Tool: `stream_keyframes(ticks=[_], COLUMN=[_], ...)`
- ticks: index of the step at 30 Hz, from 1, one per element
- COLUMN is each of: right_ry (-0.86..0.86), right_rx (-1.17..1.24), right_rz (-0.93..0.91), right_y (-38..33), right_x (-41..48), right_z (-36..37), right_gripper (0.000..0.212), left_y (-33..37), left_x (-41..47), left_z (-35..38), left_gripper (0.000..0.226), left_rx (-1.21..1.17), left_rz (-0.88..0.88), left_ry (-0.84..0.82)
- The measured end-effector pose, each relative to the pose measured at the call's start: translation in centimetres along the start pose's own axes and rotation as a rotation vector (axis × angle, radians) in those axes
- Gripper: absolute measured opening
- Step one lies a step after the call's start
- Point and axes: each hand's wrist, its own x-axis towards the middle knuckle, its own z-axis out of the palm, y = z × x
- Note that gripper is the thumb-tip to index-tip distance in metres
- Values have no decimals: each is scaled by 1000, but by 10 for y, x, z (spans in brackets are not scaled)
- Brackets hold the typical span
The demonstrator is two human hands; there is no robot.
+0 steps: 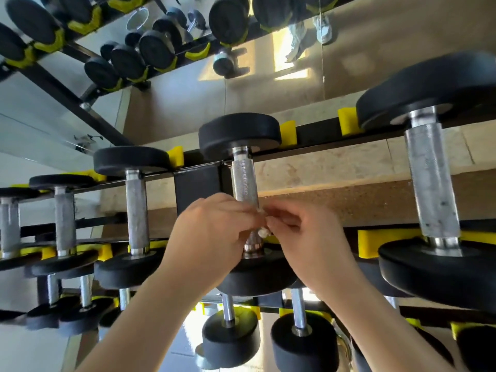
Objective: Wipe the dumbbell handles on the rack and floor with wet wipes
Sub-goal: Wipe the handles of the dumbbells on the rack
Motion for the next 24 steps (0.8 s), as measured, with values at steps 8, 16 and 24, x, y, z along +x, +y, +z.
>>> stream_keyframes(ticks=[8, 16, 24], right_ry=[237, 185, 352], right_rx=[-124, -55, -116], right_rz=[-61, -22, -188], right_y=[1, 3, -7], right_x=[5, 23, 44], right_z=[26, 20, 22], right_gripper=[8, 13, 10], left_y=[11, 27, 31], left_x=[-30, -44, -34], left_z=[10, 27, 25], left_gripper=[34, 35, 36], left_rx=[-360, -471, -584], left_rz=[-390, -539, -634], left_ry=[244, 362, 345])
